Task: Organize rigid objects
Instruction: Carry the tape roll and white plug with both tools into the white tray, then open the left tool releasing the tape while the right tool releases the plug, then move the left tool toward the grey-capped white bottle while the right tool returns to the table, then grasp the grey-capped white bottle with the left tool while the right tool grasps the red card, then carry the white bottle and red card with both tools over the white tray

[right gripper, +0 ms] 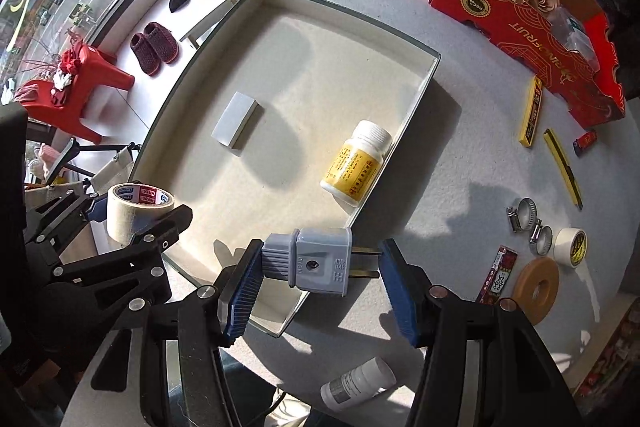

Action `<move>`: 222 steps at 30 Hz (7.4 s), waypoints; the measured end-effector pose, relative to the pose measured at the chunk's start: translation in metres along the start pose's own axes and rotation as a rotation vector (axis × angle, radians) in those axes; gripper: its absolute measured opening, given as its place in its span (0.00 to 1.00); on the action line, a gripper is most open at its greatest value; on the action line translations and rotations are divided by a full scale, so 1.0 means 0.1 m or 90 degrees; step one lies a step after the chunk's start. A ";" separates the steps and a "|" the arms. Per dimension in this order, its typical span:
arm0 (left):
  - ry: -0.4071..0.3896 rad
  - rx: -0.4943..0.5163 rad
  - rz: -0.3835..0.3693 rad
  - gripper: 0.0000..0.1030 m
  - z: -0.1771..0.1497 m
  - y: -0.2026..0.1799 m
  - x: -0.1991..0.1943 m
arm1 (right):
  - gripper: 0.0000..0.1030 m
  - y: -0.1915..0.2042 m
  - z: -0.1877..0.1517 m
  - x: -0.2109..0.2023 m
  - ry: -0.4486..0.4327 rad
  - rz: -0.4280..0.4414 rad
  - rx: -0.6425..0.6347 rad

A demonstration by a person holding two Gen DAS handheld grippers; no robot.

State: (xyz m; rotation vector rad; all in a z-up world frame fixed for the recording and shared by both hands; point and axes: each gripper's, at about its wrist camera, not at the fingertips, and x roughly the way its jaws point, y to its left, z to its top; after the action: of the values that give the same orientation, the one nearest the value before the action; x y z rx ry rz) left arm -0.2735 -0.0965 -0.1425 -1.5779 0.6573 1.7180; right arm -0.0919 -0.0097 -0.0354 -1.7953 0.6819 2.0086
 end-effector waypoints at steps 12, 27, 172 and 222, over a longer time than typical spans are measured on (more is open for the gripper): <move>-0.012 -0.006 0.019 0.54 0.33 -0.02 0.01 | 0.57 -0.06 0.38 0.02 -0.015 0.002 0.026; -0.019 0.000 0.027 0.54 0.65 -0.17 0.10 | 0.57 -0.24 0.71 0.03 -0.026 0.004 0.057; 0.167 0.375 -0.043 0.42 -0.95 -2.15 0.52 | 0.68 -2.05 -1.73 0.45 0.065 0.014 0.339; 0.012 0.133 -0.088 0.42 0.00 -0.93 -0.16 | 0.69 -1.24 -1.08 -0.31 0.008 -0.035 0.243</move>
State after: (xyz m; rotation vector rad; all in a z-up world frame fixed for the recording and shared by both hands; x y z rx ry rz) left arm -0.2016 -0.0409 -0.1186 -1.4600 0.6968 1.4837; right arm 0.0704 0.0315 -0.0268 -1.5819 0.9370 1.6933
